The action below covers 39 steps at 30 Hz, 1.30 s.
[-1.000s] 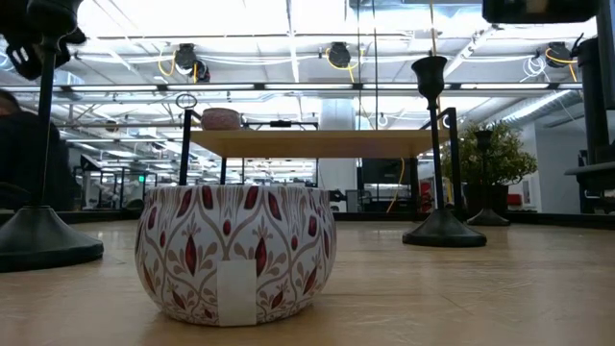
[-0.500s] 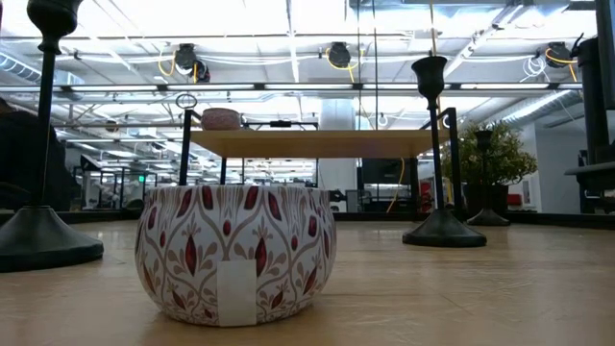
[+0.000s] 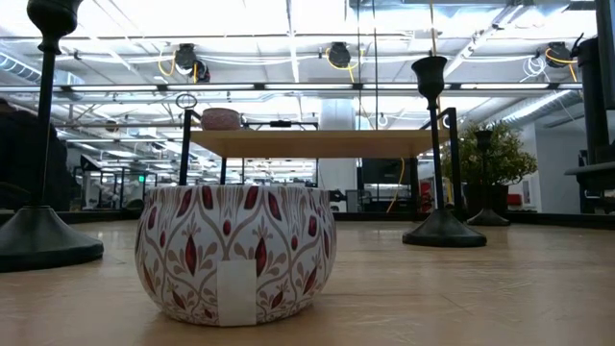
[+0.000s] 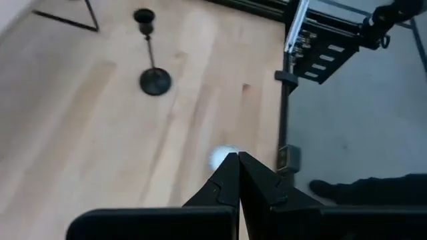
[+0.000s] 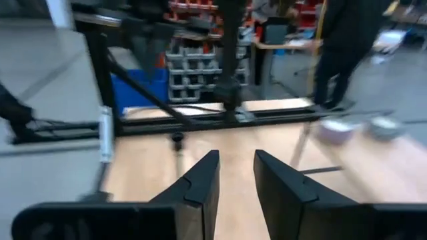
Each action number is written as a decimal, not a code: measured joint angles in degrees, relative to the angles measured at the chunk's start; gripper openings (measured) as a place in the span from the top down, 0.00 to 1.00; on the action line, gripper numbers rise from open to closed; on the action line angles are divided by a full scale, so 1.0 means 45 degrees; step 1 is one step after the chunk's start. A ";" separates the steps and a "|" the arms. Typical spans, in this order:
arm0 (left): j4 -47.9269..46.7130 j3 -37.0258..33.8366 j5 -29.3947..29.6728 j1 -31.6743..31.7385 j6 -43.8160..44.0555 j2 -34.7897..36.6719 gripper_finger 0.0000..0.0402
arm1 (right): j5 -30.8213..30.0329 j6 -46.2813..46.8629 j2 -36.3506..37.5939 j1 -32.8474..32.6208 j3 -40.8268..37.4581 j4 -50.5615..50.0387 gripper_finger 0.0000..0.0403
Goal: Pick & Place candle stick holders
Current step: Put the red scented candle on the shelf
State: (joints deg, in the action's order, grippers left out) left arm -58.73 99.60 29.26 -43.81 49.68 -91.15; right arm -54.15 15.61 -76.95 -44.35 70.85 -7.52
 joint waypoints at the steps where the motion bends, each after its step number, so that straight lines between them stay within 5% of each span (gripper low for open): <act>1: -0.0030 0.0436 -0.0227 0.0073 0.0113 -0.0420 0.99 | -0.0011 -0.0155 0.0264 0.0004 0.0000 -0.0467 0.78; 12: -0.0262 0.3211 -0.2359 0.1294 0.1330 -0.3584 1.00 | 0.1083 -0.0080 0.3003 0.0001 0.0000 -0.4986 0.78; 28: -0.1199 0.3659 -0.5464 0.3334 0.1441 -0.6507 0.98 | 0.1887 -0.0223 0.4983 -0.0006 -0.0005 -0.8324 0.78; 39: -0.0958 0.3650 -0.6505 0.3796 0.0207 -0.7625 0.79 | 0.2103 -0.0265 0.5274 -0.0006 -0.0050 -0.9139 0.78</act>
State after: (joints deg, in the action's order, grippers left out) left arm -63.05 116.03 -0.02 -26.72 50.61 -125.46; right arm -44.69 14.41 -53.22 -44.38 70.62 -48.65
